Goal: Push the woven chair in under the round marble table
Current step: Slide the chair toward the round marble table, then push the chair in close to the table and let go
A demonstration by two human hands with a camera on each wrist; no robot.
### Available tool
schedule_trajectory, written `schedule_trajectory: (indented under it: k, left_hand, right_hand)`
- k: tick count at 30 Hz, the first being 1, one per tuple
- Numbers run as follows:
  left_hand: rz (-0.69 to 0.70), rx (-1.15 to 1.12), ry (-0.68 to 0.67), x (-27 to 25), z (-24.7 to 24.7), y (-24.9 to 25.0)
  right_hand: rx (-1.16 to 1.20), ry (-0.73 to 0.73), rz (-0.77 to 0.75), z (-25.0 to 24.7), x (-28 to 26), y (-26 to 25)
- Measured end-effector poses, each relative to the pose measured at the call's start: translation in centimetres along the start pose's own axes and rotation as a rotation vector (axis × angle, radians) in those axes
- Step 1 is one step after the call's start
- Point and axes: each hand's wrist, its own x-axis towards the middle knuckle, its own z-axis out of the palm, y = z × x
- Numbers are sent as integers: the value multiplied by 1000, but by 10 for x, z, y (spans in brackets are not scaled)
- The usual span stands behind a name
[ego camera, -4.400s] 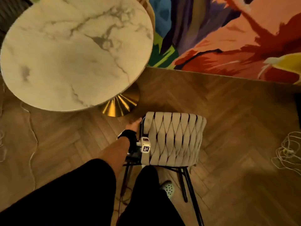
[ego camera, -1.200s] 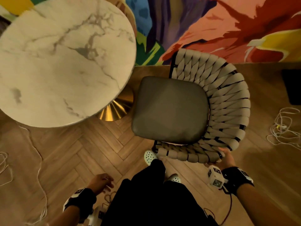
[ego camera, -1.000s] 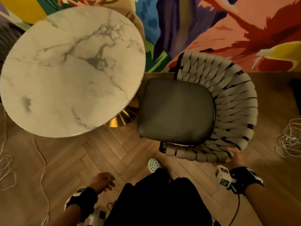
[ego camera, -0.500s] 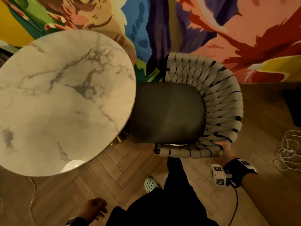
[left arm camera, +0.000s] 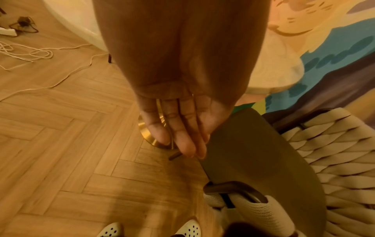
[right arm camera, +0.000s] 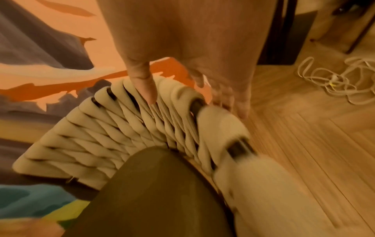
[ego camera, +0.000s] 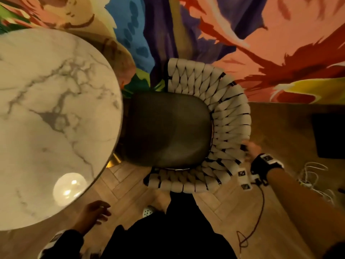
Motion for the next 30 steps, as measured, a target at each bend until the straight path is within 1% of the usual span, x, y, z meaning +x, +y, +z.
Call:
schedule_trajectory:
  k: [1,3,5,7,8,10,11,12,13,14,15,16,17,18,20,21,23,25,27,28,29,30]
  left_hand:
    - [2,-6,-8,-3,1,3]
    - [-16,-27,-14,-8,1,6]
    - [-62,-27,1,-16,-1,-2]
    - [-126,-79,38,-25,-6,-18]
    - [-146,-104,51,-28,-5,-28]
    - [-216,-82,76,-32,-7,-49]
    - [-235,-88,59,-34,-6,-57]
    - [-252,-114,14,-40,-5,-62]
    - [-250,-144,-58,-39,-3,-74]
    - [-159,-143,-44,-26,-9,-103]
    - [2,-71,-4,-19,-11,-119]
    - [-1,-24,-35,-17,-10,-121]
    - [-119,-52,-80,-25,-2,-116]
    - [-196,-58,-67,-35,-1,-98]
    - [-255,-48,23,-40,2,-77]
    - [-271,-75,35,-39,4,-66]
    - [-255,-72,80,-38,-2,-59]
    - [-258,-67,107,-41,-4,-60]
    - [-268,-28,107,-49,-5,-63]
    - [-272,-43,112,-50,-4,-67]
    - [-285,-61,110,-54,-4,-72]
    - [-292,-84,118,-56,-3,-76]
  right_hand:
    - [7,36,-21,-2,3,-21]
    - [54,59,-53,-1,15,-55]
    - [49,11,-111,3,29,-76]
    - [-41,-19,-151,13,40,-92]
    - [-86,-1,-165,14,49,-98]
    - [-170,45,-150,16,41,-105]
    - [-216,65,-149,19,33,-109]
    - [-237,68,-158,19,36,-108]
    - [-230,55,-163,20,38,-108]
    - [-200,34,-169,22,42,-107]
    - [-197,38,-170,22,47,-109]
    - [-176,22,-177,20,62,-107]
    - [-177,24,-171,19,76,-107]
    - [-185,17,-181,20,83,-109]
    - [-202,7,-198,24,113,-112]
    - [-212,-21,-207,29,113,-118]
    - [-239,-61,-217,48,83,-133]
    - [-278,-80,-248,59,80,-147]
    - [-317,-102,-237,67,83,-157]
    - [-358,-102,-262,74,80,-163]
    - [-455,-97,-323,82,75,-164]
    - [-574,-31,-417,92,67,-164]
